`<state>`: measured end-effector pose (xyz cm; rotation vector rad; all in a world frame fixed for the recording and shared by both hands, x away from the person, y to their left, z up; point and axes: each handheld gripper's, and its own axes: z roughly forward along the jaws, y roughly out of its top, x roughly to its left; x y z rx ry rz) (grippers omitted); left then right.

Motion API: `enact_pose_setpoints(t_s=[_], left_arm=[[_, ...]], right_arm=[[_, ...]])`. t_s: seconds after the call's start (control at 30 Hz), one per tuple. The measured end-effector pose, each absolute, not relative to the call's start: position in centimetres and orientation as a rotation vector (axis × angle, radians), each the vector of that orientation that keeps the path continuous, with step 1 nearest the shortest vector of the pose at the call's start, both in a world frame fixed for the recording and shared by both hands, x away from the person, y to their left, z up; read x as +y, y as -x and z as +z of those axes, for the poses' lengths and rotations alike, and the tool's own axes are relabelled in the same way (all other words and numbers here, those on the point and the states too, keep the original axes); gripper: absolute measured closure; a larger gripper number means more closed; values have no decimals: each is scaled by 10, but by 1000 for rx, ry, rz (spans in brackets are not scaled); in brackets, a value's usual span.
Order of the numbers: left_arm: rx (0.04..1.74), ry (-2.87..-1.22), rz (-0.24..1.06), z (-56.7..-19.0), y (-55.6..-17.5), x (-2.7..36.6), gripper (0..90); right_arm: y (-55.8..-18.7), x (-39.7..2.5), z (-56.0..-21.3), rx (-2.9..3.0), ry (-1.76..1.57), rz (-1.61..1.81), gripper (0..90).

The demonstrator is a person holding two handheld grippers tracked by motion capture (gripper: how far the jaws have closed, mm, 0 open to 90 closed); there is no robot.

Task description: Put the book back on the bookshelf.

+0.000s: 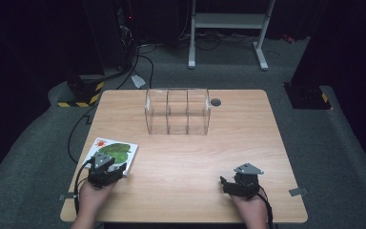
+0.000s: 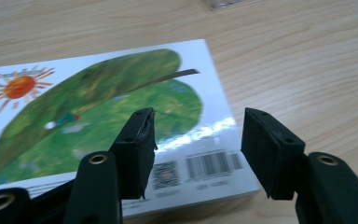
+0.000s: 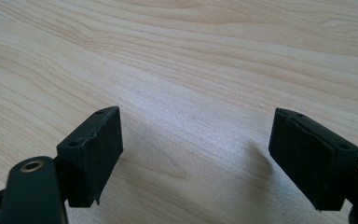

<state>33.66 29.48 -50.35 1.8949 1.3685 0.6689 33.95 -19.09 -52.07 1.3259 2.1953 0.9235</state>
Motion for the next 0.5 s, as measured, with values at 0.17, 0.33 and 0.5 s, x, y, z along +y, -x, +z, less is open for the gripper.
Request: enact_pose_setpoints(t_s=[0.17,0.33,0.5], left_arm=[[1451,-1842,681,-509,-342,315,440],[1529,-1812,714,-511,-347,341,434],[1576,-1768,719,-512,-346,358,421]], right_arm=[[-340,-188,-522,2203,-1327,914,176],[-340,-188,-522,2212,-1324,912,177],[-340,-189,-522,2215,-1324,915,177]])
